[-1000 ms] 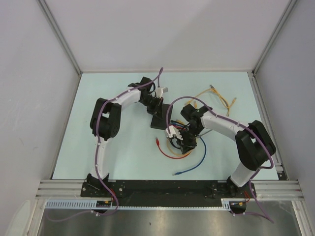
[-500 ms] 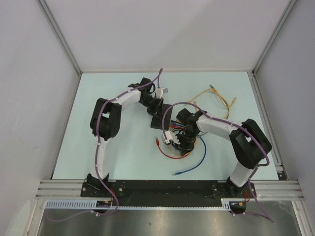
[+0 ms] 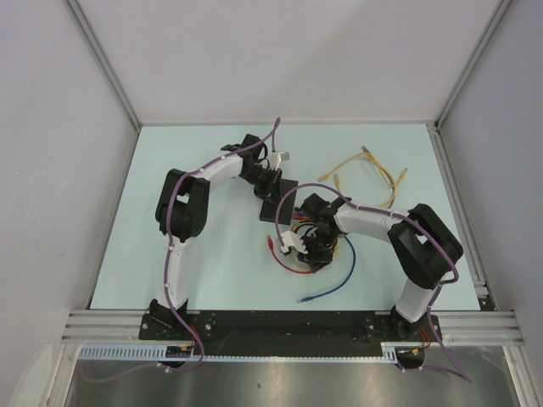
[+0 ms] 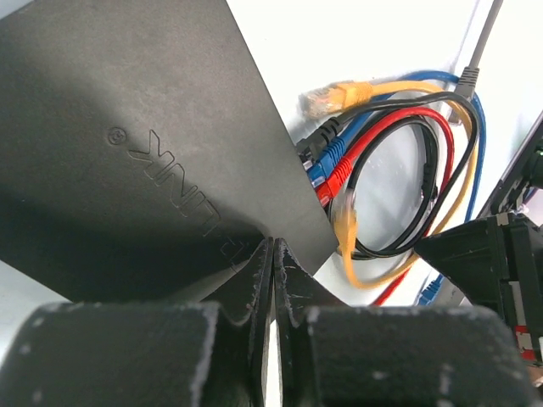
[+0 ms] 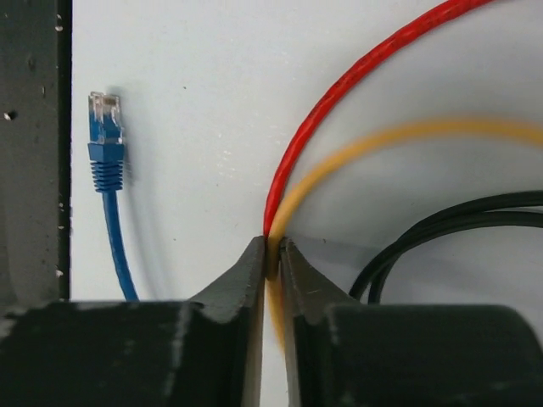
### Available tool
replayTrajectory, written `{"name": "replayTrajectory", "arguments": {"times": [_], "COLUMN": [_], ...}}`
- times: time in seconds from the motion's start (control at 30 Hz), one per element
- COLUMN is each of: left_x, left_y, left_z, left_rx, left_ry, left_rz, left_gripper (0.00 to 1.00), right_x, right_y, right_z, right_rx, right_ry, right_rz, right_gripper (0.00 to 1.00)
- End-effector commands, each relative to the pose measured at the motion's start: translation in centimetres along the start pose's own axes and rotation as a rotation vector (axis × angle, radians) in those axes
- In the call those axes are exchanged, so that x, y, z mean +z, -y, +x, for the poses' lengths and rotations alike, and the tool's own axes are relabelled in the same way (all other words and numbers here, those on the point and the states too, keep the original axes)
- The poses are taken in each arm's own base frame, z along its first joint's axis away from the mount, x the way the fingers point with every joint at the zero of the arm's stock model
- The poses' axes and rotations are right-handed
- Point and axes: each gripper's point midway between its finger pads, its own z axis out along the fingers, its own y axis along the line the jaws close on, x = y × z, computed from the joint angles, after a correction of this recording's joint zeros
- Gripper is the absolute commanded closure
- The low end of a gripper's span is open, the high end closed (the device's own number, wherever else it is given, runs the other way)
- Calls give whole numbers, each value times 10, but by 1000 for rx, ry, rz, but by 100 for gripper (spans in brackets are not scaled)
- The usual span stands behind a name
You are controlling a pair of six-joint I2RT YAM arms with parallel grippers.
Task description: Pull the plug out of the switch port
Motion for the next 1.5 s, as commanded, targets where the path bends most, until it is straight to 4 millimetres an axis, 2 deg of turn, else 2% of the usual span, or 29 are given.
{"name": "replayTrajectory", "arguments": {"times": [0.0, 0.07, 0.17, 0.2, 0.3, 0.33, 0.43, 0.53, 0.57, 0.63, 0.67, 0.77, 0.8, 0.87, 0.9, 0.97, 1.07, 1.1, 1.13, 1.17, 1.2, 1.27, 1.3, 1.47], "left_x": [9, 7, 4, 2, -3, -5, -10, -18, -22, -28, -31, -39, -41, -45, -45, -46, -45, -45, -43, -44, -43, -44, -44, -45], "left_y": [-3, -4, -5, -6, -10, -11, -17, -25, -25, -30, -31, -31, -30, -31, -32, -34, -36, -38, -39, -40, -42, -43, -43, -44], "left_z": [9, 8, 6, 5, 5, 5, 8, 9, 8, 6, 5, -1, -3, -7, -7, -10, -14, -15, -17, -17, -17, -18, -17, -7], "left_rx": [-26, -31, -36, -38, -45, -44, -49, -53, -53, -53, -53, -44, -42, -37, -35, -34, -28, -31, -27, -27, -23, -20, -12, -19], "left_ry": [-26, -22, -13, -11, -6, -4, 1, 9, 17, 30, 34, 54, 59, 64, 62, 65, 68, 67, 67, 67, 68, 67, 65, 46], "left_rz": [4, 5, 8, 5, -1, -3, -15, -39, -46, -63, -69, -78, -79, -83, -83, -86, -87, -91, -93, -95, -101, -109, -109, -116], "left_gripper": [92, 92, 92, 92, 92, 92, 91, 91, 91, 91, 91, 89, 89, 89, 89, 88, 87, 87, 87, 87, 87, 87, 87, 86], "right_x": [2, -3, -29, -43, -76, -93, -118, -136, -155, -179, -203, -251, -272, -295, -307, -315, -309, -302, -291, -286, -284, -265, -265, -253], "right_y": [12, 12, 20, 27, 27, 28, 20, 24, 33, 52, 64, 95, 115, 135, 148, 160, 178, 180, 187, 190, 196, 194, 201, 218], "right_z": [7, 5, -11, -24, -41, -49, -67, -71, -77, -85, -88, -99, -92, -81, -68, -46, -1, 14, 39, 50, 57, 77, 80, 113], "right_rx": [2, 2, -23, -49, -32, -25, -1, 79, 90, 123, 180, 270, 291, 323, 306, 281, 253, 255, 286, 307, 310, 368, 370, 610], "right_ry": [-42, -39, 42, 76, 150, 174, 224, 255, 294, 353, 401, 502, 537, 552, 536, 457, 302, 240, 153, 128, 120, 111, 110, 47], "right_rz": [74, 88, 144, 171, 189, 204, 174, 163, 210, 298, 354, 489, 570, 662, 722, 797, 853, 849, 862, 871, 892, 880, 916, 1058], "right_gripper": [90, 95, 98, 99, 99, 99, 100, 100, 100, 100, 100, 100, 100, 100, 100, 100, 100, 100, 100, 100, 100, 100, 100, 100]}}
